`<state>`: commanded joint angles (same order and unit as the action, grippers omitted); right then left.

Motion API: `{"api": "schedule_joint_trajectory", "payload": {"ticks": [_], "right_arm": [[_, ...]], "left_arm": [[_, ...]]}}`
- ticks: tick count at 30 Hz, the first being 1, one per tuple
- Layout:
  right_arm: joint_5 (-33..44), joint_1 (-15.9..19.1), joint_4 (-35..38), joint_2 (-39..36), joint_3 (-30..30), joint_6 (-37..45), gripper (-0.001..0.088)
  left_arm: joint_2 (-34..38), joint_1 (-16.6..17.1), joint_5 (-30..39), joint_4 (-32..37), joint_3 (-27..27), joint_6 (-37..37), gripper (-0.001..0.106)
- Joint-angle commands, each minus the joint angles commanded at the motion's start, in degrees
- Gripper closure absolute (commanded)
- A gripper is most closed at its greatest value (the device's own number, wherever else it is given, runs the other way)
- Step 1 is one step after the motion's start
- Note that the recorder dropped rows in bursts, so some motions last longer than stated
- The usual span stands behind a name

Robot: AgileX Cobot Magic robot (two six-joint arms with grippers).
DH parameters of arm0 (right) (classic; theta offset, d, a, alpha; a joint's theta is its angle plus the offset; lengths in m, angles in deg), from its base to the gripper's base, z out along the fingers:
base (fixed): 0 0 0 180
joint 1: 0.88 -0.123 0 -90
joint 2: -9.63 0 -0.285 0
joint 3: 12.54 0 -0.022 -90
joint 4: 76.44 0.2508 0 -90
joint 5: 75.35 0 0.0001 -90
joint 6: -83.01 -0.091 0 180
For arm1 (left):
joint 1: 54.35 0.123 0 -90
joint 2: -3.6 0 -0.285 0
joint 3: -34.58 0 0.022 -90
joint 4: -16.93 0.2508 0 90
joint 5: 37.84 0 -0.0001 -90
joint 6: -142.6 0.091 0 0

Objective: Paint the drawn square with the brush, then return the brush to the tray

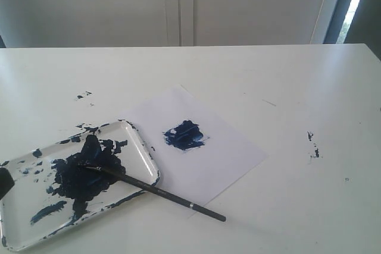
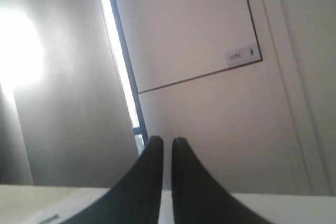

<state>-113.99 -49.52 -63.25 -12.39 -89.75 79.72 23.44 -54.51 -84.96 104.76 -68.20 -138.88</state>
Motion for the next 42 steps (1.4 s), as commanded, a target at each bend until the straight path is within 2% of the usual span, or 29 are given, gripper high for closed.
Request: {"api": "schedule_joint_trajectory", "payload": {"ticks": [7,10,13,17,20,27,36,38,40,42], "right_arm": [[0.00,1.96,0.10,8.75,0.00,0.00,0.0802],[0.00,1.96,0.10,11.93,0.00,0.00,0.0802],[0.00,2.26,0.10,14.23,0.00,0.00,0.0802],[-0.24,4.23,0.01,14.23,0.00,0.00,0.0802],[-0.10,5.74,0.14,14.23,0.00,0.00,0.0802],[0.00,7.41,0.14,14.23,0.00,0.00,0.0802],[0.00,7.82,0.14,14.23,0.00,0.00,0.0802],[-0.04,8.59,0.14,14.23,0.00,0.00,0.0802],[-0.04,8.84,0.03,14.23,0.00,0.00,0.0802],[-0.04,8.84,0.03,14.23,0.00,0.00,0.0802]], "left_arm": [[-8.35,-0.65,0.21,0.00,0.00,0.00,0.105],[-12.05,-3.54,0.21,0.00,0.00,0.00,0.105],[-12.05,-7.54,-0.29,0.00,0.00,0.00,0.105],[-12.05,-12.03,-0.91,0.00,0.00,0.00,0.105],[-12.05,-13.84,-1.40,0.00,0.00,0.00,0.105],[-12.05,-13.82,-1.32,0.00,0.00,0.00,0.105],[-12.05,-13.82,-1.32,0.17,0.00,0.00,0.105],[-12.05,-13.82,-0.67,4.37,0.00,0.00,0.105],[-12.05,-13.82,3.88,5.02,0.00,0.00,0.105],[-12.05,-13.82,13.82,4.92,0.00,0.00,0.105]]}}
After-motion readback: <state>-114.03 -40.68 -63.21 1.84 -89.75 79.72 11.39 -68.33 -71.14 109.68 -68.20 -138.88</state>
